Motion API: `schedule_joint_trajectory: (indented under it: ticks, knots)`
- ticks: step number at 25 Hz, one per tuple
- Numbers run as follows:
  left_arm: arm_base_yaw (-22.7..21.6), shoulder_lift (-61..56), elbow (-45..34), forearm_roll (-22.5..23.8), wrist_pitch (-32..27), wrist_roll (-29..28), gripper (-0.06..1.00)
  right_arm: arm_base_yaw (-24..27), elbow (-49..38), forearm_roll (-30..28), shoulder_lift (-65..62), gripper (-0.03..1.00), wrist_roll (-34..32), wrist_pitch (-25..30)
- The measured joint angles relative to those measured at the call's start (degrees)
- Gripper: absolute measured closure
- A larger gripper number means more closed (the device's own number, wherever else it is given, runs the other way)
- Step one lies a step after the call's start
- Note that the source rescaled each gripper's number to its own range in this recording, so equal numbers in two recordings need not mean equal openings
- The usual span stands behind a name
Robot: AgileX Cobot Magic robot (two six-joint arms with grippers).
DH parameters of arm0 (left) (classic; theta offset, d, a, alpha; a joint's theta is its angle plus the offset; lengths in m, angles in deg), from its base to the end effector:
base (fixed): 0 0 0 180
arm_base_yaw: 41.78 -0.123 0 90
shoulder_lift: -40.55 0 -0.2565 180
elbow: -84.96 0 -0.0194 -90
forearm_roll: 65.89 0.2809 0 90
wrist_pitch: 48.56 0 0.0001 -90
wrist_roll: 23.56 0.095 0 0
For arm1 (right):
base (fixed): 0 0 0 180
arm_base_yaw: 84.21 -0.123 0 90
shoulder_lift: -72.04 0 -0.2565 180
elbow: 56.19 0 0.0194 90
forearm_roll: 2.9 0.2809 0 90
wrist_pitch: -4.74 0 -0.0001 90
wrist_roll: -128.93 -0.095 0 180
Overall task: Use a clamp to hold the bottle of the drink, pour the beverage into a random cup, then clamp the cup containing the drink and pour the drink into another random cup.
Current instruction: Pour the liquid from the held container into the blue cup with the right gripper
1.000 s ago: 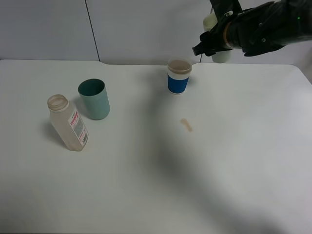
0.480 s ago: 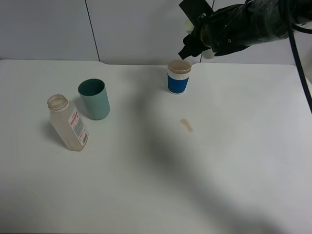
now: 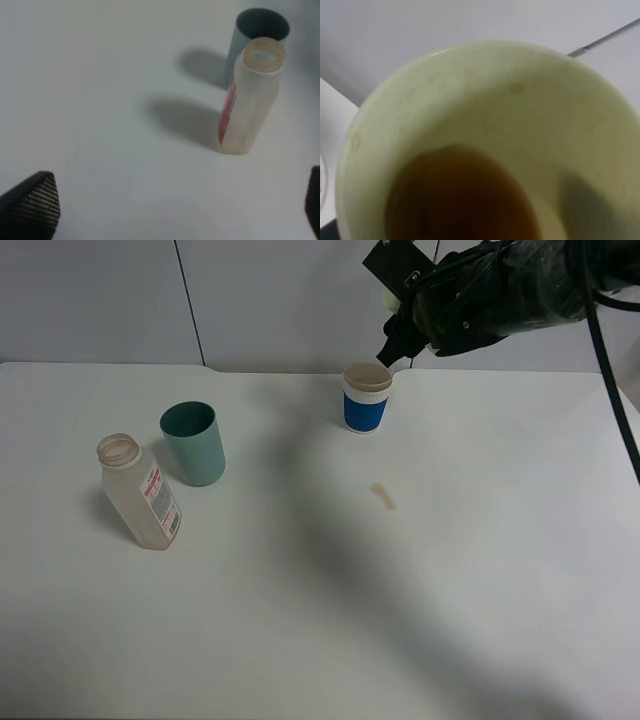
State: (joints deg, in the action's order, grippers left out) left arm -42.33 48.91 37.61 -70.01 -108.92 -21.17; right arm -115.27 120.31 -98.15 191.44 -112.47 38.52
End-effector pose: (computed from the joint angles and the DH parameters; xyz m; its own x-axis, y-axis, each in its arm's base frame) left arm 0.0526 -0.0054 0.2929 -0.4382 0.0019 -0.8989 0.0492 0.9985 -0.0219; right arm 0.4051 0.1825 0.1714 -0.3354 -0.7583 -0.5589 -0.2541 0.6442 -0.7215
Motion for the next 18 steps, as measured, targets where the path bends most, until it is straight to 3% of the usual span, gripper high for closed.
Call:
schedule_joint_trajectory:
  ticks: [18]
  knots:
    - [0.0, 0.0, 0.0, 0.0, 0.0, 0.0, -0.06, -2.14, 1.22, 0.06, 4.05, 0.96, 7.68, 6.33]
